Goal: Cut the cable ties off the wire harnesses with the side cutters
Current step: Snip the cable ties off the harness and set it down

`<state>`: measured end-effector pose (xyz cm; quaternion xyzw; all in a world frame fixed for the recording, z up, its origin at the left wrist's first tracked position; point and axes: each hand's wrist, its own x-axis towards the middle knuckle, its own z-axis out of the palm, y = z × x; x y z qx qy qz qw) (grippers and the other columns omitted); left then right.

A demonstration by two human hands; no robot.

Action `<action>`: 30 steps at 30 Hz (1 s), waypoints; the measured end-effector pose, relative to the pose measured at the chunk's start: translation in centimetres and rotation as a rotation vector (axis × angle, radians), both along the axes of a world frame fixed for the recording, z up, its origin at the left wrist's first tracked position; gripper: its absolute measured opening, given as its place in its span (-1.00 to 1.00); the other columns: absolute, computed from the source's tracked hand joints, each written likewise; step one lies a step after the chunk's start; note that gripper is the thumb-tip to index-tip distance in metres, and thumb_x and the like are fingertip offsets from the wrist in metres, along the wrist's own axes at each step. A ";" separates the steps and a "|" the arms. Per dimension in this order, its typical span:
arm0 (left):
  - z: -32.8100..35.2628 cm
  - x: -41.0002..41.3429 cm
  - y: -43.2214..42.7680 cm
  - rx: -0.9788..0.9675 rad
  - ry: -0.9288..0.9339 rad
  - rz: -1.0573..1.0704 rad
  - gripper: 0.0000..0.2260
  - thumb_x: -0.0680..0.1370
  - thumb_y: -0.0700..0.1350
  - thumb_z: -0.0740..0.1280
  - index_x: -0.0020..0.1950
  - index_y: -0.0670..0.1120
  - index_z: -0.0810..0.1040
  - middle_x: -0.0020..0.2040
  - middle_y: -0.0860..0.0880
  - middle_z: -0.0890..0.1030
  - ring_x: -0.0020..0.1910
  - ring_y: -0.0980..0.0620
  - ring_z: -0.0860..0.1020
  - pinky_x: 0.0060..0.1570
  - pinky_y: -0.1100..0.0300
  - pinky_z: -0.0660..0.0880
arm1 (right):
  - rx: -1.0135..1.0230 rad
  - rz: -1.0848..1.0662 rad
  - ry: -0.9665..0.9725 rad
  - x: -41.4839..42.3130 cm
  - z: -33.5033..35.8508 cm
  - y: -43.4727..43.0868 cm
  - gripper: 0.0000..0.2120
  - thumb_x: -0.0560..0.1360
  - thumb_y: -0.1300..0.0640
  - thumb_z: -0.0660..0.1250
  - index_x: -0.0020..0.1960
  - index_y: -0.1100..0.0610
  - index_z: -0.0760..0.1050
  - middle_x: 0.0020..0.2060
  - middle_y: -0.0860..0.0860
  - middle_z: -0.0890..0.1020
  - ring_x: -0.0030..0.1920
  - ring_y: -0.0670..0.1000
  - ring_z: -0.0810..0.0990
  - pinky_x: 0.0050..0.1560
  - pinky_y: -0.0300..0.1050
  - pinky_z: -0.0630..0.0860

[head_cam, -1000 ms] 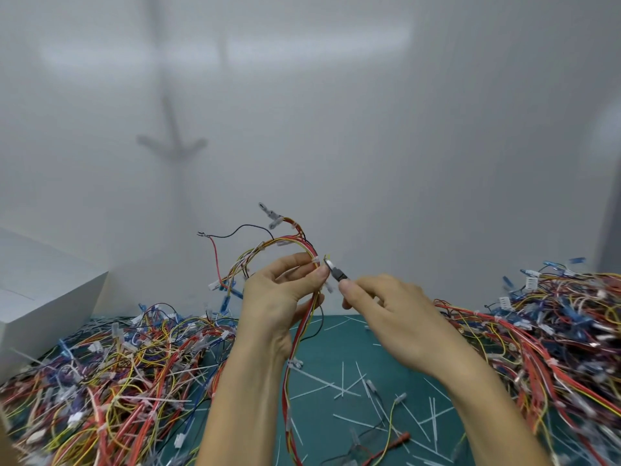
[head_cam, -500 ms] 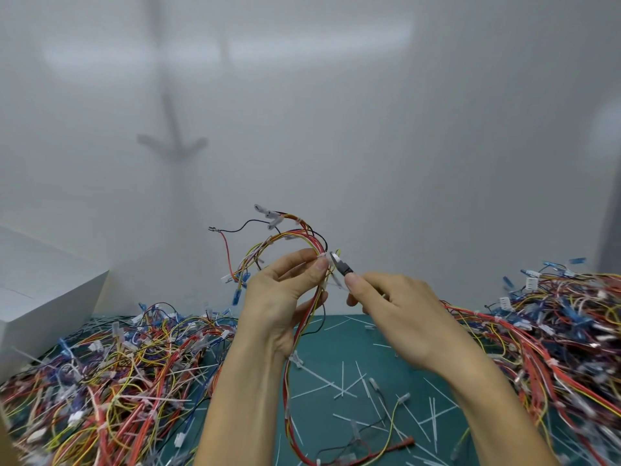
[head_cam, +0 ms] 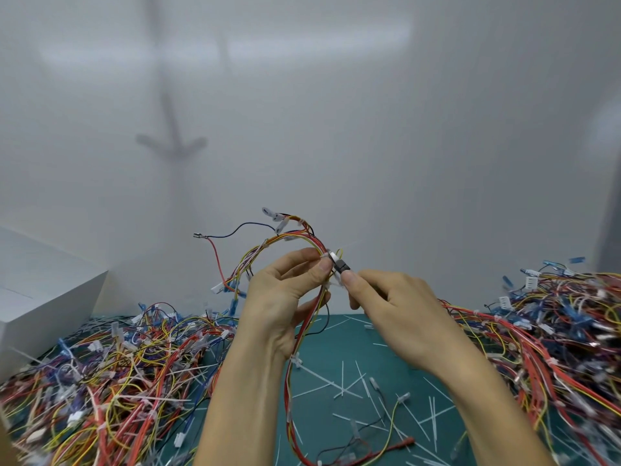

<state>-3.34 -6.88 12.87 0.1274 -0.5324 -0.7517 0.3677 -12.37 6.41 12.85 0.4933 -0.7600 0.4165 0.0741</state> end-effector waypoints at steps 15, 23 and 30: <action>0.1 0.2 0.0 -0.034 -0.024 0.016 -0.86 0.22 -0.15 0.53 -0.24 -0.04 0.71 -0.18 0.00 0.72 -0.28 0.14 0.64 -0.32 0.24 0.58 | 0.012 0.028 -0.064 -0.3 -0.2 -0.2 -0.45 0.56 -0.30 0.05 -0.34 0.06 0.50 -0.37 0.10 0.58 -0.45 -0.11 0.38 -0.36 -0.20 0.30; 0.3 0.4 0.3 -0.053 -0.033 0.057 -0.81 0.26 -0.19 0.53 -0.16 -0.08 0.68 -0.19 -0.01 0.72 -0.29 0.13 0.64 -0.25 0.22 0.61 | 0.024 0.023 -0.100 -0.3 -0.3 -0.1 -0.44 0.58 -0.29 0.07 -0.32 0.08 0.52 -0.36 0.14 0.59 -0.31 0.07 0.53 -0.27 -0.03 0.43; 0.4 0.4 0.4 -0.079 -0.042 0.089 -0.85 0.37 -0.26 0.51 -0.11 -0.09 0.68 -0.19 -0.02 0.72 -0.31 0.15 0.64 -0.27 0.24 0.61 | 0.027 0.020 -0.119 -0.1 -0.1 -0.1 -0.44 0.59 -0.28 0.08 -0.31 0.09 0.53 -0.36 0.16 0.59 -0.29 0.10 0.54 -0.20 0.04 0.49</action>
